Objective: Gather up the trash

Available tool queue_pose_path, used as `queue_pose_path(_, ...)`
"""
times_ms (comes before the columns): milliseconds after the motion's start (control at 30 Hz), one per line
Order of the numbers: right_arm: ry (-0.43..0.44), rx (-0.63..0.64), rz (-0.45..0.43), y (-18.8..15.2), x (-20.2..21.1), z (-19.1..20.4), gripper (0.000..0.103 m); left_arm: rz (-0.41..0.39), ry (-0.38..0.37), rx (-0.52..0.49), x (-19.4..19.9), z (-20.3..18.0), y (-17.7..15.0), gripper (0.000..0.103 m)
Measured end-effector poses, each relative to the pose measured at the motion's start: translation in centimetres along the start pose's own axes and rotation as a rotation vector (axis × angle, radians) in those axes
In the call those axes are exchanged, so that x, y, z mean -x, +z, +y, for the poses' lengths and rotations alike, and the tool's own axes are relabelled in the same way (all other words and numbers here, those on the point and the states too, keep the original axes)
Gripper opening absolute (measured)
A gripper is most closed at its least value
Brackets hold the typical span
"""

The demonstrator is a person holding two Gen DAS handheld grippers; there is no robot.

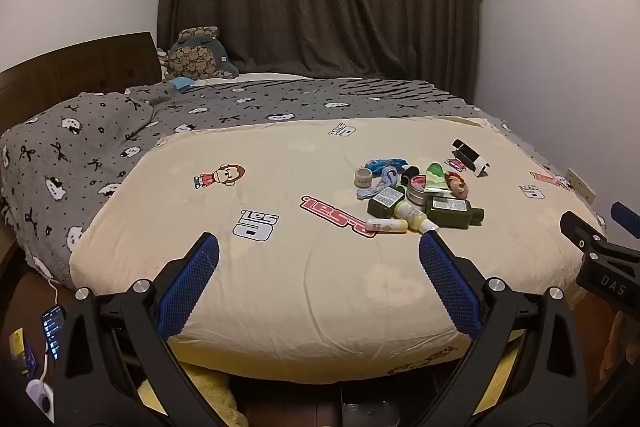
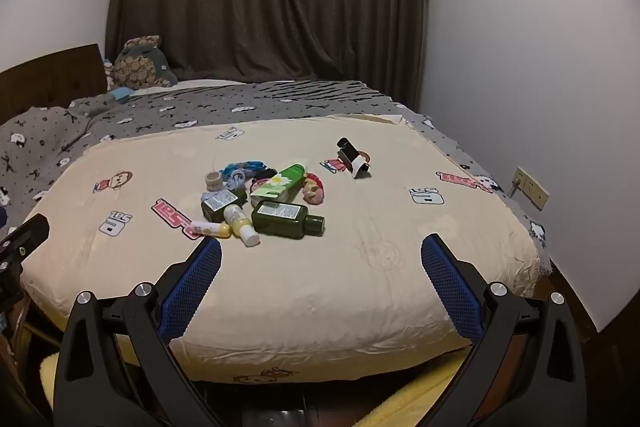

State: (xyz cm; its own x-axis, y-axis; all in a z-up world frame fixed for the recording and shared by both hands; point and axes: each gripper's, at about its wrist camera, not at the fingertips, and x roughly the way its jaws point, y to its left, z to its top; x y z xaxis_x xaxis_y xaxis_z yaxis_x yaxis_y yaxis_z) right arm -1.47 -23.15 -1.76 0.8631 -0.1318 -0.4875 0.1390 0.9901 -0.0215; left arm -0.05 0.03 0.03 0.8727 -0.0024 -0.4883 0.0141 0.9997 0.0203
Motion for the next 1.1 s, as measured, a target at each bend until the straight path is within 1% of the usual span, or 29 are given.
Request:
queue_pose_path(300, 0.002, -0.007, -0.006, 0.0, 0.2, -0.1, 0.1, 0.012, -0.009, 0.0, -0.2, 0.0, 0.0, 0.095)
queue_pose_path(467, 0.0, -0.004, -0.006, 0.0, 0.2, -0.1, 0.1, 0.008, -0.009, -0.003, 0.1, 0.5, 0.6, 0.095)
queue_pose_path(1100, 0.004, -0.013, -0.002, 0.1, 0.3, -0.3, 0.1, -0.003, -0.004, -0.008, 0.7, -0.2, 0.9, 0.095)
